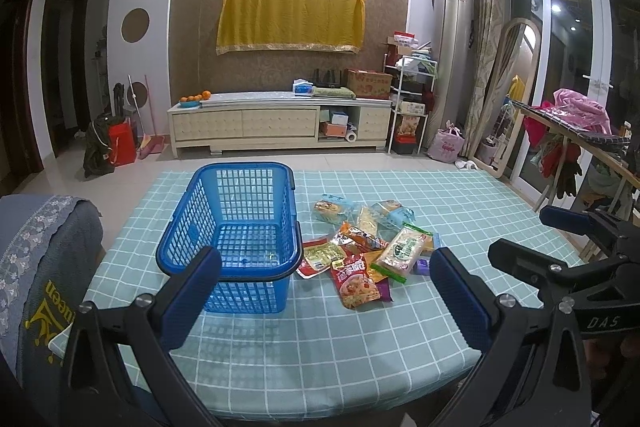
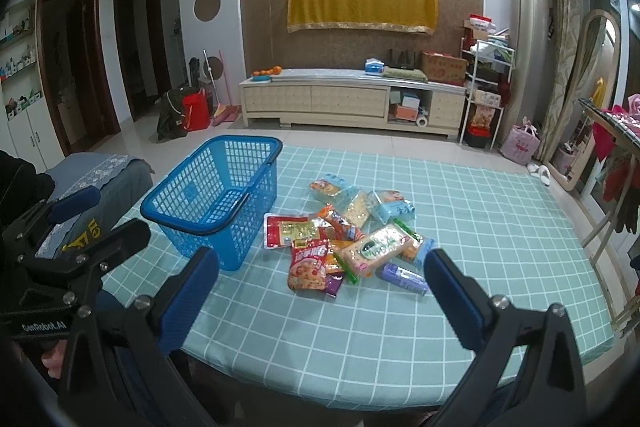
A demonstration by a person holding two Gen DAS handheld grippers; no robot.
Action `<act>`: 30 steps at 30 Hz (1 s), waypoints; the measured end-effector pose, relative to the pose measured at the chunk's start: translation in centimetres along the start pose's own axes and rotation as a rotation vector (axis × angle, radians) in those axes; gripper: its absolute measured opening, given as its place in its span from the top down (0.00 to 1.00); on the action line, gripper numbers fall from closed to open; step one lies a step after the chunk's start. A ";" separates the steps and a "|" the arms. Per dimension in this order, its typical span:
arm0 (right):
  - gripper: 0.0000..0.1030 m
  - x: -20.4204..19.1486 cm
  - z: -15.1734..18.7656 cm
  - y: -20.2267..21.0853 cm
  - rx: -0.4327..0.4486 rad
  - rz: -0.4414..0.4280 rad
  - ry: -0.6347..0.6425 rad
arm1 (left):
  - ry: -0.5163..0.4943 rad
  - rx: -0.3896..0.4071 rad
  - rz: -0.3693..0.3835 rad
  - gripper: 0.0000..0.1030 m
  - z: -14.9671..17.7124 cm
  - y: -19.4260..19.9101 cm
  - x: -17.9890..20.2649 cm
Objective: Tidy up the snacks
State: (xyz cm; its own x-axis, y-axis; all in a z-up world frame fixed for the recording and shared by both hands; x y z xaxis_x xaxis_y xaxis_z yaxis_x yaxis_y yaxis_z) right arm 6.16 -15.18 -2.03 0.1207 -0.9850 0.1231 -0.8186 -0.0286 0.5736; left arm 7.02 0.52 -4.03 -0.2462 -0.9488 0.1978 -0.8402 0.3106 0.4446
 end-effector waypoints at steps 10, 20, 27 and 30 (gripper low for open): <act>0.00 0.2 0.0 0.1 0.003 0.002 0.004 | -0.004 0.001 -0.004 0.00 0.0 0.1 0.3; 0.00 0.1 0.0 0.2 -0.005 0.001 0.011 | 0.005 0.001 0.003 0.00 0.0 0.4 0.1; 0.00 -0.2 0.0 0.3 -0.012 -0.006 0.014 | 0.011 -0.004 0.010 0.00 0.1 0.4 0.1; 0.00 -0.3 0.0 0.4 -0.013 -0.003 0.018 | 0.018 -0.009 0.014 0.00 0.1 0.3 0.1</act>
State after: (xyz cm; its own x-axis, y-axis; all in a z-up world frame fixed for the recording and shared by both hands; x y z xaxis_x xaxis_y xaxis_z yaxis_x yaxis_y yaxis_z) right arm 5.84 -14.91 -1.85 0.1328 -0.9818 0.1357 -0.8110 -0.0290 0.5843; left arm 6.67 0.53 -3.98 -0.2488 -0.9434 0.2193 -0.8325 0.3240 0.4494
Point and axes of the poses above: each gripper's, at about its wrist camera, not at the fingertips, and y roughly against the way its jaws point, x to its right, z to its underside, the point moved 8 cm from there along -y, roughly the way its jaws point, and after that the axes turned 15 degrees about z, right-handed, at the moved point
